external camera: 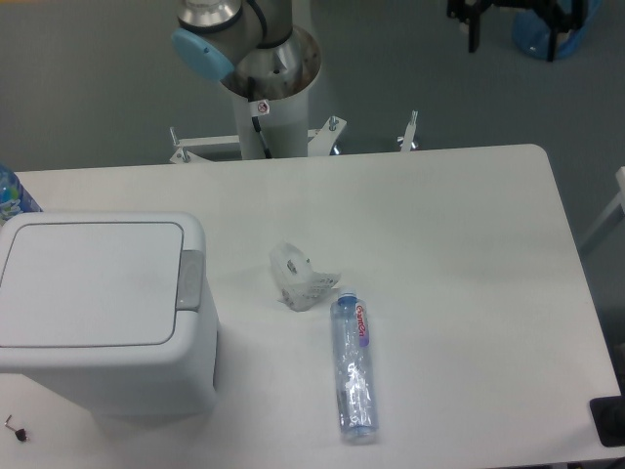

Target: Open the trash can

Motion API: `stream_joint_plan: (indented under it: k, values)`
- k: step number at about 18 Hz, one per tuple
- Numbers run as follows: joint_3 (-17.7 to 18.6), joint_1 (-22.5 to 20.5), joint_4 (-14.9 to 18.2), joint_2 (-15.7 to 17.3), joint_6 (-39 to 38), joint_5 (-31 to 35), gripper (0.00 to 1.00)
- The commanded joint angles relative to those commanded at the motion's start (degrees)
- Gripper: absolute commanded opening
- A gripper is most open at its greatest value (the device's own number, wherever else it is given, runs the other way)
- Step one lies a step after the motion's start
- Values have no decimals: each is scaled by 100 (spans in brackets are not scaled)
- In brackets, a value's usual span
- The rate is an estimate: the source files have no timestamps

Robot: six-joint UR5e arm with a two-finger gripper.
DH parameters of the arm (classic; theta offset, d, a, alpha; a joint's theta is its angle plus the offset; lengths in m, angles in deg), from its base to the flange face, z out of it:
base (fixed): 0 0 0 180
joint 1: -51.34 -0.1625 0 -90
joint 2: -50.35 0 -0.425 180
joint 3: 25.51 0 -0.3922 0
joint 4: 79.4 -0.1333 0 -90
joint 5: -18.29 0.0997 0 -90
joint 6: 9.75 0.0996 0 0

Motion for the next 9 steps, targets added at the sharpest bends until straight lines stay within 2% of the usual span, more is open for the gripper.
stream_joint_plan:
  k: [5,9]
  values:
    - [-18,26,-158,-44,-26,-9,100]
    - [9,105,-158,-35,-52,-18,100]
